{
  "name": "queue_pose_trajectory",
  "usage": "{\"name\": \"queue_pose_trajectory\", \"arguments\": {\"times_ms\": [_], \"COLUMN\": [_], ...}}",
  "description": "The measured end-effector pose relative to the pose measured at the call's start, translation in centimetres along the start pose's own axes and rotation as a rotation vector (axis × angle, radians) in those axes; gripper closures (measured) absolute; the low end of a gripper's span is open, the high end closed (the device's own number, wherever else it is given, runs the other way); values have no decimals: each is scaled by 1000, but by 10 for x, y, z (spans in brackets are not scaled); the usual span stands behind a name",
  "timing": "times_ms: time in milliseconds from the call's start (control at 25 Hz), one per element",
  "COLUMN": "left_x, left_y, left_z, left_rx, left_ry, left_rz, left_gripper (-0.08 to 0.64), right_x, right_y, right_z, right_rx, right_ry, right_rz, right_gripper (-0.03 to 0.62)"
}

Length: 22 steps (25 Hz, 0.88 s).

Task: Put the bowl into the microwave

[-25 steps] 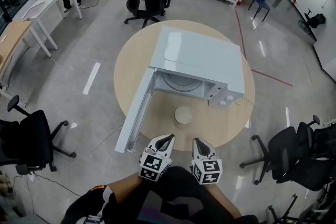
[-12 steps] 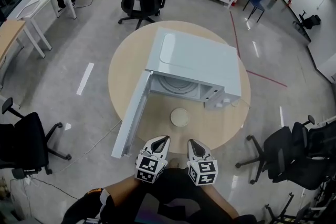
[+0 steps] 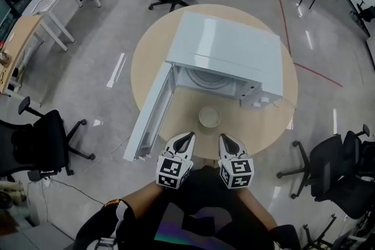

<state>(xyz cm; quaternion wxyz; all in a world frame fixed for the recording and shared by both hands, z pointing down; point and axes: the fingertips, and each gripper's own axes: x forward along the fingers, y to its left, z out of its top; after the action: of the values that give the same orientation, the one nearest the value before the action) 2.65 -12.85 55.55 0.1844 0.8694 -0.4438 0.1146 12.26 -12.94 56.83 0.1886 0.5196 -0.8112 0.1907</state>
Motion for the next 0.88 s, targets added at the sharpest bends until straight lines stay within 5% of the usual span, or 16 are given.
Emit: {"name": "queue_pose_trajectory", "arguments": {"times_ms": [880], "left_x": [61], "left_y": [-13], "left_z": [18], "left_rx": [-30], "left_ry": [31], "left_rz": [232], "left_gripper": [514], "right_x": [33], "right_y": [-76], "right_z": [8], "right_rx": [9], "right_ry": [8], "right_rz": [190], "right_gripper": [577]}}
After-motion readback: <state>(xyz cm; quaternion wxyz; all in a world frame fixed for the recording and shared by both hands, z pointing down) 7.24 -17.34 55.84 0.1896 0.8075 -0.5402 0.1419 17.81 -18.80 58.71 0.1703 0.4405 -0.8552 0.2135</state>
